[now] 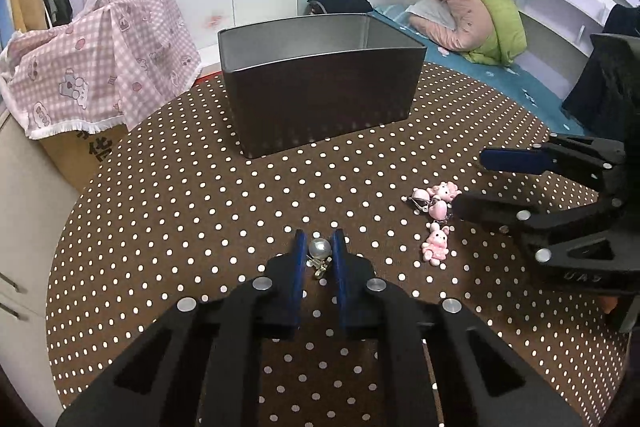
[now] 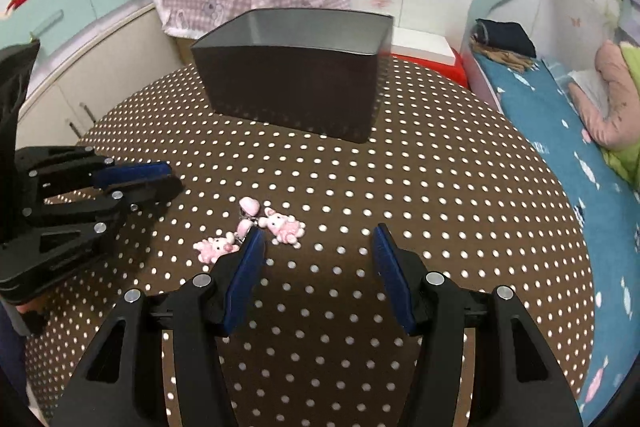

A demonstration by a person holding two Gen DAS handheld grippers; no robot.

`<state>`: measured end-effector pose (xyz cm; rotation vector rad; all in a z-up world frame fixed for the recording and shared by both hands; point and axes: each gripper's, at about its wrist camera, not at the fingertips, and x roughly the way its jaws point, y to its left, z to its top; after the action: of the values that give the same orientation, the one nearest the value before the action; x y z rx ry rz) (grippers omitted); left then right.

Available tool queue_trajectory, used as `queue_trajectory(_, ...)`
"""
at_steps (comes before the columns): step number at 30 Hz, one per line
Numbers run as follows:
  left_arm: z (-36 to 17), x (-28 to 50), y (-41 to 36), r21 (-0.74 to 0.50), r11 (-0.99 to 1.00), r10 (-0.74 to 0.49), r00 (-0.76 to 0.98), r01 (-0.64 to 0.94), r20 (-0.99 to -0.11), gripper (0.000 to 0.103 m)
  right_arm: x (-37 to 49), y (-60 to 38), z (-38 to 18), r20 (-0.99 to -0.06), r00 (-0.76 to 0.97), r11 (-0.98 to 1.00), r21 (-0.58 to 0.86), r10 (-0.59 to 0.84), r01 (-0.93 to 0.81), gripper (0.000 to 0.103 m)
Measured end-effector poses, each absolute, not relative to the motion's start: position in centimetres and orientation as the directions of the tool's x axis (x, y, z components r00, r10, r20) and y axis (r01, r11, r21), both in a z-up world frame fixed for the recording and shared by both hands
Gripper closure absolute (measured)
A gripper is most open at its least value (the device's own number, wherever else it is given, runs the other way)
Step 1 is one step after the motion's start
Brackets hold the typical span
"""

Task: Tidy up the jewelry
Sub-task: 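Grasp a small silver earring with the left gripper while the right grasps a pink charm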

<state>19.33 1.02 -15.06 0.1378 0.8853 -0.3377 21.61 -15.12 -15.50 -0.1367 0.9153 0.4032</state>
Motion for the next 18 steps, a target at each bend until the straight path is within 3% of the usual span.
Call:
queue_trajectory(10, -14.8, 19.3, 1.9, -0.064, 0.94, -0.26, 0.581, 0.336, -0.772, 0.091, 21.9, -13.9, -16.0, -0.801, 0.529, 0.907, 0.042, 0.281, -0.419, 0.049)
queue_trajectory(18, -14.7, 19.6, 2.4, -0.096, 0.942, -0.275, 0.574, 0.323, -0.771, 0.091, 22.3, -13.1, -15.9, -0.798, 0.52, 0.894, 0.05, 0.304, -0.446, 0.069)
